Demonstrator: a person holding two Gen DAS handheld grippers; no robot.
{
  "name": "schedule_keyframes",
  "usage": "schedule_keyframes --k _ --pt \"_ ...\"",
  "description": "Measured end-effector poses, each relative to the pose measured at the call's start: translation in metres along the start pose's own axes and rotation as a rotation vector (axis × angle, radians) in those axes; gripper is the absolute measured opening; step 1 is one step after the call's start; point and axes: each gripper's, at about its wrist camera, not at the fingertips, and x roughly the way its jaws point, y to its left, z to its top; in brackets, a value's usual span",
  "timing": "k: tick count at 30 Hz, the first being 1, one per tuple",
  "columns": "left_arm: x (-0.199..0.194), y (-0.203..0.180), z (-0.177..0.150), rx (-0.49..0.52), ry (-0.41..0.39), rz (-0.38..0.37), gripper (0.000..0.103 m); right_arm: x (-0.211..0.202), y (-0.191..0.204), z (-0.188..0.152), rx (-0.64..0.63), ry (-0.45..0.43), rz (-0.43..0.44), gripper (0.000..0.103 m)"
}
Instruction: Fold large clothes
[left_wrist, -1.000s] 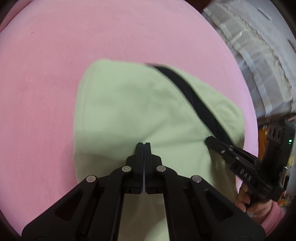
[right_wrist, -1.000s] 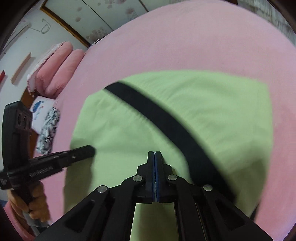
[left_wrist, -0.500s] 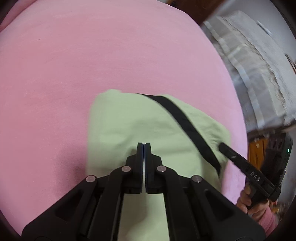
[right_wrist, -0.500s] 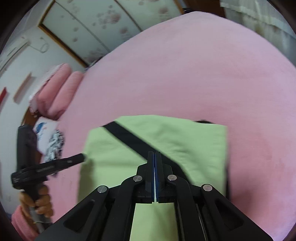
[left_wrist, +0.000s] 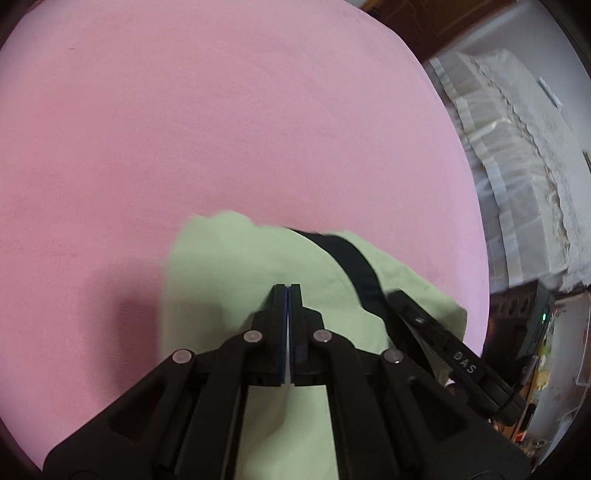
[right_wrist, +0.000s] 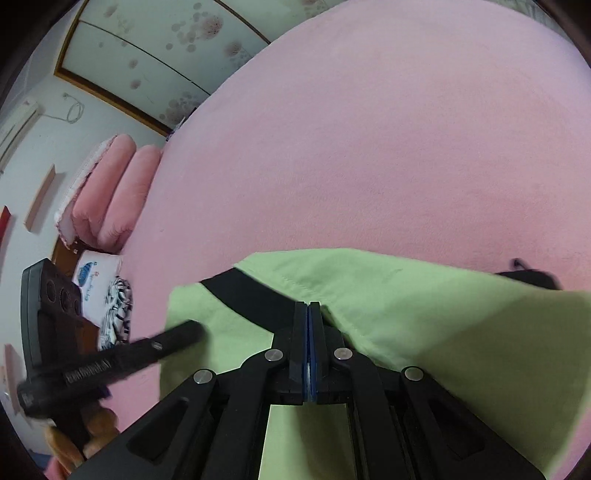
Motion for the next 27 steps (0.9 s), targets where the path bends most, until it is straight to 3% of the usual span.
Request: schedule_keyframes --k 3,7,9,13,16,19,22,27 --pt "-0.017 0.025 0.005 -0.052 -0.017 -0.029 0.000 -0.019 -0.024 0.000 0.078 -0.039 -0.042 0.000" --pt "-0.034 0.044 0.008 -0.035 -0.026 0.100 0.000 -0.049 -0.051 0.004 0.108 -0.062 -0.085 0.000" --pt "-0.044 0.049 0.004 -0.049 -0.016 0.078 0.000 -0.063 -0.049 0.005 0.107 -0.060 -0.087 0.000" --pt "-0.067 0.032 -0.030 0.013 -0.018 0.080 0.000 -0.098 -0.028 -0.023 0.020 0.048 -0.009 0.000" --pt "-0.070 0.009 -0.058 0.050 0.034 0.036 0.000 -0.097 -0.007 -0.054 -0.053 0.165 0.036 0.000" --pt "-0.063 -0.011 -0.090 0.101 0.086 0.057 0.000 -0.087 0.002 -0.084 -0.123 0.232 -0.031 0.000" --pt "-0.053 -0.014 -0.119 0.119 0.137 0.111 0.000 -0.092 -0.021 -0.101 -0.107 0.248 -0.106 0.000" --pt "-0.062 0.005 -0.134 0.078 0.114 0.093 0.000 -0.112 -0.047 -0.100 -0.043 0.167 -0.128 0.000"
